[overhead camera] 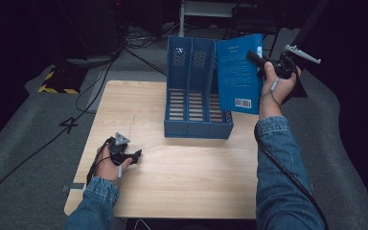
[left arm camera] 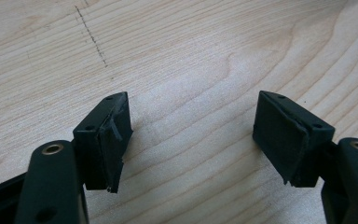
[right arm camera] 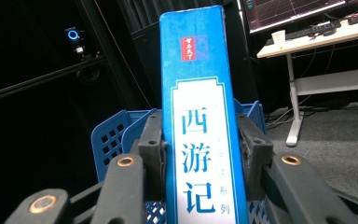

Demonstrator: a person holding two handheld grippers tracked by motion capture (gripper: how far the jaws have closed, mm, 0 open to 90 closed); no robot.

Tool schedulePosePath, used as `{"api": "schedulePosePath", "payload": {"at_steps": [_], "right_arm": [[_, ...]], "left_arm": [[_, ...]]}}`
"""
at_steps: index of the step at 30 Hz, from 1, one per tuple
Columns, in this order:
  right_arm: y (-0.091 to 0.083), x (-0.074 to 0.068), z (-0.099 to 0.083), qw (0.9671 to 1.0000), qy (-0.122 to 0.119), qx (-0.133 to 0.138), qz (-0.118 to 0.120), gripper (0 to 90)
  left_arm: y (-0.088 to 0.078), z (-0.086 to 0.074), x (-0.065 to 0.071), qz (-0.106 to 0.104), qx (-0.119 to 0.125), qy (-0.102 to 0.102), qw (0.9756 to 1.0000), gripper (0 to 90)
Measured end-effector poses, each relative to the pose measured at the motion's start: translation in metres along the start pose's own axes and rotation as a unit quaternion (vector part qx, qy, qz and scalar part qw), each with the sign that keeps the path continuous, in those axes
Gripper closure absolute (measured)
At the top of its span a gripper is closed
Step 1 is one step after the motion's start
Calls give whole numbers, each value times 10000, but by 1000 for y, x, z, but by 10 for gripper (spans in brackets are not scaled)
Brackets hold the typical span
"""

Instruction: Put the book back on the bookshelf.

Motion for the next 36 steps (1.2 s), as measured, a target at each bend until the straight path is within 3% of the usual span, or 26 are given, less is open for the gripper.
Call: {"api": "schedulePosePath", "payload": {"at_steps": [10,15,19,27,31,33,34,36], "right_arm": [[-6,-5,4,9998,75,151,-64,615],[1,-10,11,9997,101,214,-95,615],[17,-14,7,9996,-6,77,-260,615],[31,-38,-5,9995,259,134,105,613],[27,-47,-6,9997,89,59,233,613],[27,-46,-5,9996,97,73,251,614],[28,-37,-2,9987,407,163,269,613],[29,-30,-2,9989,338,201,236,614]], "left_arm": [[0,0,0,-7,0,1,10000,280],[0,0,0,-8,-1,2,10000,280],[0,0,0,-9,1,-1,10000,280],[0,0,0,-17,-4,26,10000,278],[0,0,0,-24,-2,14,10000,278],[0,0,1,-36,0,3,10000,277],[0,0,1,-36,-1,2,10000,277],[0,0,1,-34,-2,5,10000,277]]}}
Point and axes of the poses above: each handheld gripper's, and its own axes: y roughly forward along the jaws, z roughly out of its top, x roughly to its right, the point moved 9 cm from there along y, roughly forward along the jaws, and after that the axes turned 5 degrees about x, right-handed, at the moved point
